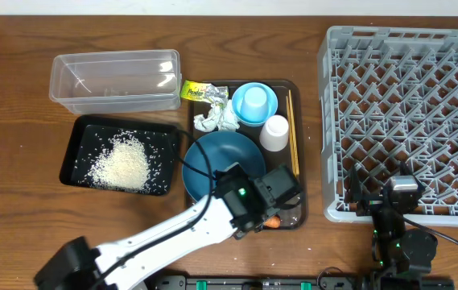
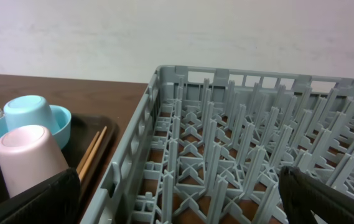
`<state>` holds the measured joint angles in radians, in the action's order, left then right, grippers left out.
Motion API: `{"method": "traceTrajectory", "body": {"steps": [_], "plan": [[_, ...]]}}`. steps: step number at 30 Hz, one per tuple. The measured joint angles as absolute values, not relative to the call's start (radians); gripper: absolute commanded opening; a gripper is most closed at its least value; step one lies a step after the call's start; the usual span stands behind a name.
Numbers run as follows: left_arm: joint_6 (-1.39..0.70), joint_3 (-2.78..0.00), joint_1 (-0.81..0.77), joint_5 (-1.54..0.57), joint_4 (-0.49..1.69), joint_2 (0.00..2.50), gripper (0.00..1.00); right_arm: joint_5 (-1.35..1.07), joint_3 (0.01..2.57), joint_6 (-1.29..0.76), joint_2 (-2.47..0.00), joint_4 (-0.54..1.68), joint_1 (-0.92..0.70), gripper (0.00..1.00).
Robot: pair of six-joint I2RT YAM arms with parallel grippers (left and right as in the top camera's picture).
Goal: Sort waste into correct bins and load items into the dishwasher rack
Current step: 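Carry the empty blue bowl back and set it on the brown tray, then grasp the orange carrot with the left gripper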
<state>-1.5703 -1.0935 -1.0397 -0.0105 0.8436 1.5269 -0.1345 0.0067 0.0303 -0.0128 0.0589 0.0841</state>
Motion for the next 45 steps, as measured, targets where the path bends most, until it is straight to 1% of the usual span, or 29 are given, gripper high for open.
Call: {"method": "traceTrajectory", "body": {"steps": [6,11,16,25,39,45], "plan": [[-1.663,-1.093,-1.040,-0.007,0.837,1.605,0.79,-0.134,0.007,0.030,-0.013,0.059,0.084,0.99],[-1.711,-1.092,-1.040,-0.002,0.796,1.624,0.75,-0.134,0.007,0.031,-0.013,0.059,0.084,0.99],[-1.759,-1.092,-1.040,0.000,0.788,1.655,0.75,-0.134,0.007,0.030,-0.013,0.059,0.084,0.99],[-1.781,-1.091,-1.040,-0.001,0.732,1.716,0.74,-0.134,0.007,0.030,-0.013,0.059,0.084,0.99],[-1.814,-1.089,-1.072,0.000,0.720,1.721,0.73,-0.134,0.007,0.030,-0.013,0.059,0.084,0.99],[-1.877,-1.051,-1.072,0.000,0.717,1.721,0.73,-0.134,0.007,0.031,-0.013,0.059,0.084,0.99]]}}
